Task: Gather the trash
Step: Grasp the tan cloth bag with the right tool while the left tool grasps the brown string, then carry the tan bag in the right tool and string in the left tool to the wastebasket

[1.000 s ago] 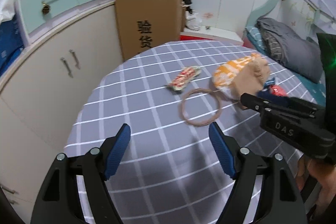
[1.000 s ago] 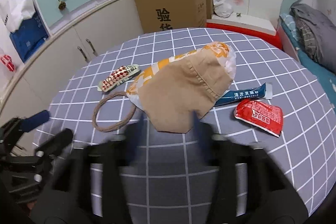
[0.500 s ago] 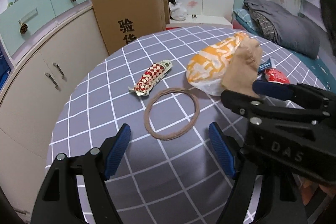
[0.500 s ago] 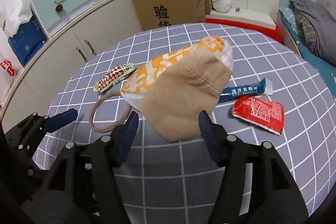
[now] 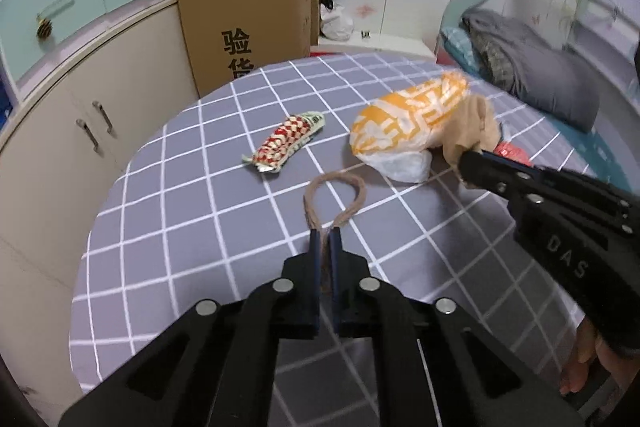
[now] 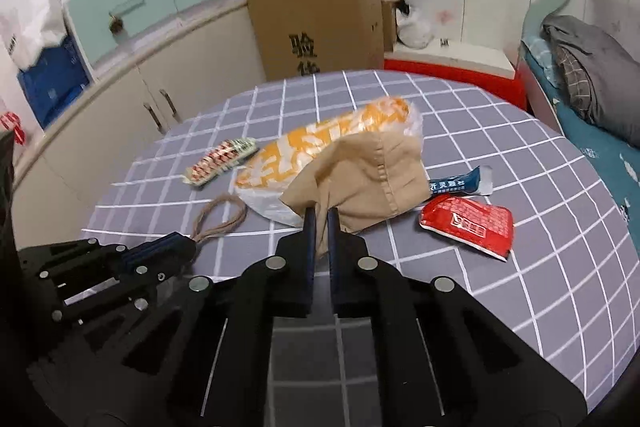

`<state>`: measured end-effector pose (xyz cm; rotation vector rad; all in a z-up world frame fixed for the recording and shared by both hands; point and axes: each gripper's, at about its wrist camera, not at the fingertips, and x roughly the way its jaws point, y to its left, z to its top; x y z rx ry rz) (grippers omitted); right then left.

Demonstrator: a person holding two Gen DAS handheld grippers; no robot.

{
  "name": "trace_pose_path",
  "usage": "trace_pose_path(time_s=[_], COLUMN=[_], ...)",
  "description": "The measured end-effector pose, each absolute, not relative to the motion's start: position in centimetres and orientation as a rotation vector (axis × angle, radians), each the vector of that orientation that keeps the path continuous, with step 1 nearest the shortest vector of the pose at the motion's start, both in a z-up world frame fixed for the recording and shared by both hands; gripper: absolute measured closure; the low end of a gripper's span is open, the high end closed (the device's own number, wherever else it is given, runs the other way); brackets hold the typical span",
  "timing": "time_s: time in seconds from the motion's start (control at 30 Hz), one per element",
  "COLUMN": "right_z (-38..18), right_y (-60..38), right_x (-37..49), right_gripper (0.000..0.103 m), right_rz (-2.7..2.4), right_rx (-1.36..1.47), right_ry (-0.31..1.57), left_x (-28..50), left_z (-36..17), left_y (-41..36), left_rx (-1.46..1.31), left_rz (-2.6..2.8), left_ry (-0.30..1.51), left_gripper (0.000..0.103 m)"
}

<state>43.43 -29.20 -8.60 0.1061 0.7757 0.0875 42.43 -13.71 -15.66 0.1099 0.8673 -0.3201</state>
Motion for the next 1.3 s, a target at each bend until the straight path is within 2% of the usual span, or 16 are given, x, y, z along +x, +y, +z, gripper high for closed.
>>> trace_pose_path(time_s=[0.33, 0.5, 0.73, 1.03, 1.3], right_z=[-3.8, -1.7, -1.8, -7.6, -17.6], right_y=[-26.9, -22.0, -12.4, 2.8, 12.0], right_x=[37.4, 34.8, 32.5, 31.2, 33.3], right_gripper=[0.097, 0.097, 0.097, 0.097, 0.097], right_rz=[0.215, 0.335, 0.516, 0.720, 0.772], right_rx=[0.164, 0.158, 0.101, 0.003, -0.055], right_ry=[0.672, 0.663, 0.708, 0.855, 1.093], left_x=[37.2, 33.8, 29.5, 25.6, 25.6], left_z=[-10.7, -9.8, -10.4, -17.1, -26.1], left_y=[-6.1, -1.4, 8.2, 22.4, 29.9], left_rx=[-0.123, -0.189, -0.292, -0.436, -0.526], left_rz=[-0.348, -0.317, -0.202, 0.040, 0.165], left_ry=[0.772, 0.741, 0.721, 0.783, 0.914], left_gripper=[0.101, 0.101, 0.101, 0.101, 0.101])
